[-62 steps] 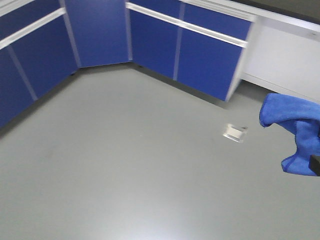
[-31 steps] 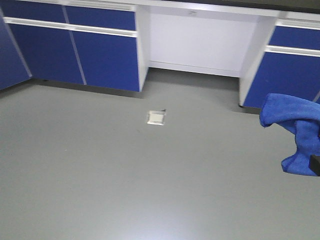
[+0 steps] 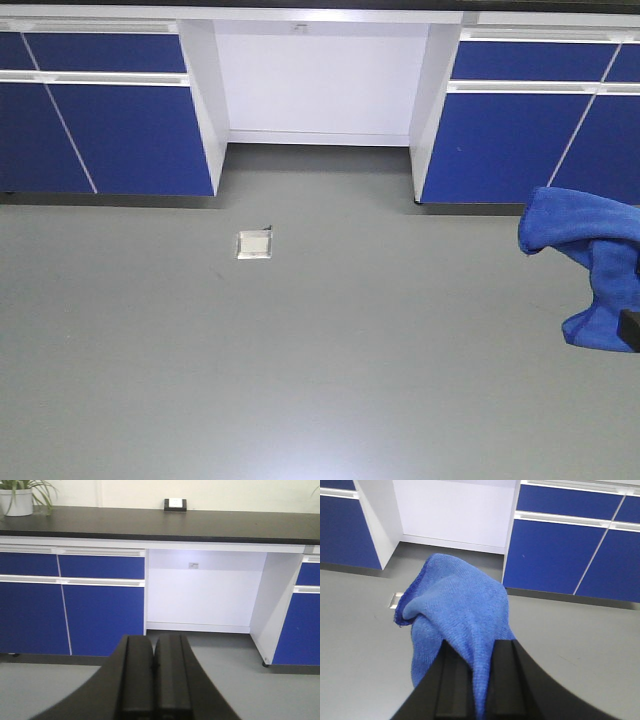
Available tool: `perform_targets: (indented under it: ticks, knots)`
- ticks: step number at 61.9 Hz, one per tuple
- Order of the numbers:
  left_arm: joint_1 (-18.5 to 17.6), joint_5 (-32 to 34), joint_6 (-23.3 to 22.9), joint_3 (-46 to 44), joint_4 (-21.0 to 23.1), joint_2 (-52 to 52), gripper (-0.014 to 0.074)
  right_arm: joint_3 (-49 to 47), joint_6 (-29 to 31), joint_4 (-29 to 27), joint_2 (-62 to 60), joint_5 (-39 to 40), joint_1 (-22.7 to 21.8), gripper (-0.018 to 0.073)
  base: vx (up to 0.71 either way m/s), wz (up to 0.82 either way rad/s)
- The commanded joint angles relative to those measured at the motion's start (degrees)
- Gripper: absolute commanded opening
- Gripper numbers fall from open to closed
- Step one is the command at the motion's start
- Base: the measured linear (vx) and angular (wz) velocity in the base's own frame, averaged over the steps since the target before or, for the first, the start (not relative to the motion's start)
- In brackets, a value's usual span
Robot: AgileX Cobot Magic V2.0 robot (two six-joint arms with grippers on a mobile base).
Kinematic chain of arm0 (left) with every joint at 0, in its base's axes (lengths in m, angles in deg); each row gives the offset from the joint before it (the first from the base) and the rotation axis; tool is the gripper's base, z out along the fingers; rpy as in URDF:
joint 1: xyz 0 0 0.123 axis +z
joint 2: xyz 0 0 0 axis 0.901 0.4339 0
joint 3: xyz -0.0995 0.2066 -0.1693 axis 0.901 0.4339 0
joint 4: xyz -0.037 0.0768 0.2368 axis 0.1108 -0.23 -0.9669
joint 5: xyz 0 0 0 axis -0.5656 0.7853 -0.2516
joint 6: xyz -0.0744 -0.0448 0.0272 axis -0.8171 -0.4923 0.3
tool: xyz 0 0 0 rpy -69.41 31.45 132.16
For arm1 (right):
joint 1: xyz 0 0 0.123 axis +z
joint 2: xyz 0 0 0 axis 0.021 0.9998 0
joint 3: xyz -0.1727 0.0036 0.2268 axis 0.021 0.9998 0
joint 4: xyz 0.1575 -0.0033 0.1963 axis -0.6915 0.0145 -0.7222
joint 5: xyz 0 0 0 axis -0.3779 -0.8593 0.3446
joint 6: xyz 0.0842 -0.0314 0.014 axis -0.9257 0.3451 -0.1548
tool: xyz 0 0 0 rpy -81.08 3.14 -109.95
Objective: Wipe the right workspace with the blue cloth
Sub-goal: 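Hold the cloth in the right gripper while the base turns away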
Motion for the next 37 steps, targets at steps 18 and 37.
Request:
perform_targets:
  ticks: [18,37]
  knots:
    - [0.22,4.69,-0.49,1.78,-0.05,-0.88,-0.0006,-1.55,0.38,-0.05,0.09,4.09,0.0,0.0,0.14,-0.18]
    - [0.22,4.69,-0.49,1.78,-0.05,-0.88,-0.0006,-1.55,0.38,-0.05,0.09,4.13,0.0,0.0,0.23,-0.03]
